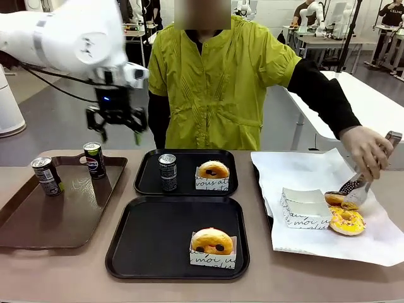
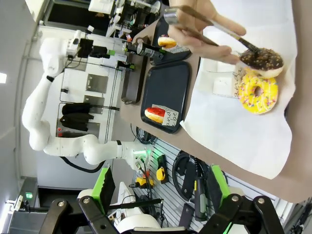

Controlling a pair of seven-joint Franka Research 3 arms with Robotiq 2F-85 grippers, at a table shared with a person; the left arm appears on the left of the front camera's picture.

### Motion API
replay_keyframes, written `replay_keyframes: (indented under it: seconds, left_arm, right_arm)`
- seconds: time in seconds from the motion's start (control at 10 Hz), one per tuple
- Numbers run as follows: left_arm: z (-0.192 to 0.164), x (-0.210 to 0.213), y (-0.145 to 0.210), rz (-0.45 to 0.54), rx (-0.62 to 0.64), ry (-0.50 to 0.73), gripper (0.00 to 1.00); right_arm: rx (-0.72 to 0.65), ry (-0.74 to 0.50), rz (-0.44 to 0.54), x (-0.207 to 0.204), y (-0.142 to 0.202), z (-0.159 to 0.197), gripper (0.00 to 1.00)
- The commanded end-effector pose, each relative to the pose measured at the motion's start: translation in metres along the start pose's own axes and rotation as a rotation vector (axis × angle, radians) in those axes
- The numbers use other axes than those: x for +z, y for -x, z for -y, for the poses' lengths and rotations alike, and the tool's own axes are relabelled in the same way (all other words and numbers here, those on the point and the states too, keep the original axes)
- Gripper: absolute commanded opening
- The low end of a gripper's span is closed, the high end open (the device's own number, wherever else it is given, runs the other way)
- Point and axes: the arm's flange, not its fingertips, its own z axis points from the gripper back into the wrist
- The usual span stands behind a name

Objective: Set up donuts and drinks on trays.
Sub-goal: Pick up one Pepsi coke from the Handle tray and place it on the Flat Tray without a Pepsi coke.

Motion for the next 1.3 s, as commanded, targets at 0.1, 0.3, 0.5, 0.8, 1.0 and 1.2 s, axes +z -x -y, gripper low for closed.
replay_keyframes:
  seconds: [0.1,0.3,0.5,0.8,1.0,1.2]
  left_arm:
    - [-0.055,0.011,-0.048,-0.093,0.005,0.075,1.00]
    - [-0.107,0.015,-0.042,-0.086,0.033,0.081,1.00]
    - [-0.150,0.016,-0.040,-0.098,0.057,0.077,1.00]
    - [-0.180,0.010,-0.006,-0.126,0.047,0.061,1.00]
    - [-0.182,0.002,0.019,-0.118,0.030,0.015,1.00]
    - [-0.182,-0.008,0.048,-0.085,0.020,0.010,1.00]
  right_arm:
    - [0.006,-0.007,0.006,-0.001,0.000,-0.001,1.00]
    - [0.006,-0.007,0.006,-0.001,0.000,-0.001,1.00]
    - [0.006,-0.007,0.006,-0.001,0.000,-0.001,1.00]
    - [0.006,-0.007,0.006,-0.001,0.000,-0.001,1.00]
    - [0.006,-0.007,0.006,-0.001,0.000,-0.001,1.00]
    - [0.006,-0.007,0.006,-0.001,0.000,-0.001,1.00]
